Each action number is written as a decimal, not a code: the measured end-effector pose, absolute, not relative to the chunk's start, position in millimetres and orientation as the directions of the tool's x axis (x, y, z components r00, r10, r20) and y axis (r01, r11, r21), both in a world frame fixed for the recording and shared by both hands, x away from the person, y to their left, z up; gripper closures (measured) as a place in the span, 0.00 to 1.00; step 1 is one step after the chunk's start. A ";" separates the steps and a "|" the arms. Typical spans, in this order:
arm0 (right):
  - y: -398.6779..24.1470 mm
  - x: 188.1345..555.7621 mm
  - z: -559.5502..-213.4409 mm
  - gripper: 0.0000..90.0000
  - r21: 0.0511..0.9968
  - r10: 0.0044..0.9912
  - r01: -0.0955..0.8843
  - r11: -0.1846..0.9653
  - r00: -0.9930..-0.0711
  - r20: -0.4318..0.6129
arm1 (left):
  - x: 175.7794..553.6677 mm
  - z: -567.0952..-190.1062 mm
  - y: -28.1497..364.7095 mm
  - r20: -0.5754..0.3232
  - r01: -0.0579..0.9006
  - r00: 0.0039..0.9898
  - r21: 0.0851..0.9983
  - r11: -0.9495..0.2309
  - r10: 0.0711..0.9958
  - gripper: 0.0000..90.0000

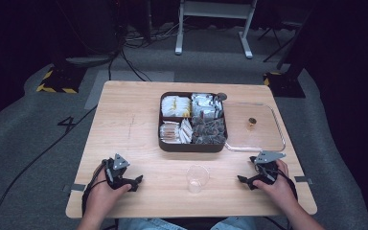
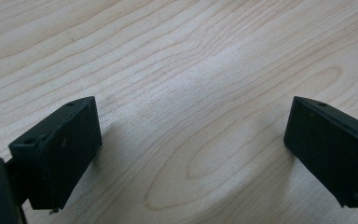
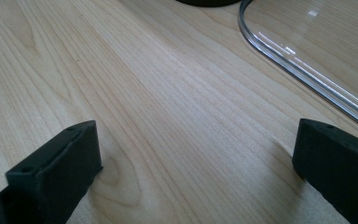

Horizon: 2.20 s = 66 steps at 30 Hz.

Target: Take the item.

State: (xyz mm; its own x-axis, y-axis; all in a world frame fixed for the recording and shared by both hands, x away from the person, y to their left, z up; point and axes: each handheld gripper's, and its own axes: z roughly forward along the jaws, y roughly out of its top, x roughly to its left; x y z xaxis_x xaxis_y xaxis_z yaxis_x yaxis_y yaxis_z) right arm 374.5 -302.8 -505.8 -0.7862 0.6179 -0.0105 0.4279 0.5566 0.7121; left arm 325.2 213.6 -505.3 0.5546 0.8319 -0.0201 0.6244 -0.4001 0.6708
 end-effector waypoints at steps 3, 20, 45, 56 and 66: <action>-302.8 374.3 -505.8 0.01 0.712 0.620 0.429 0.556 -0.785 -0.010 | 325.0 -505.4 213.2 -0.020 0.625 0.551 0.672 -0.397 0.834 0.05; -303.7 373.9 -505.7 0.02 0.714 0.616 0.429 0.553 -0.788 -0.004 | 323.8 -503.2 210.5 -0.018 0.618 0.536 0.690 -0.377 0.844 0.23; -305.0 372.8 -505.5 0.04 0.718 0.608 0.421 0.554 -0.794 -0.003 | 322.4 -444.0 183.3 -0.056 0.604 0.562 0.710 -0.363 0.825 0.36; -304.9 372.8 -505.5 0.04 0.718 0.608 0.421 0.554 -0.794 -0.003 | 343.7 -413.5 154.9 -0.092 0.587 0.517 0.762 -0.274 0.851 0.34; -305.0 372.8 -505.5 0.04 0.718 0.608 0.422 0.554 -0.794 -0.002 | 371.9 -397.8 138.5 -0.064 0.568 0.509 0.774 -0.279 0.858 0.35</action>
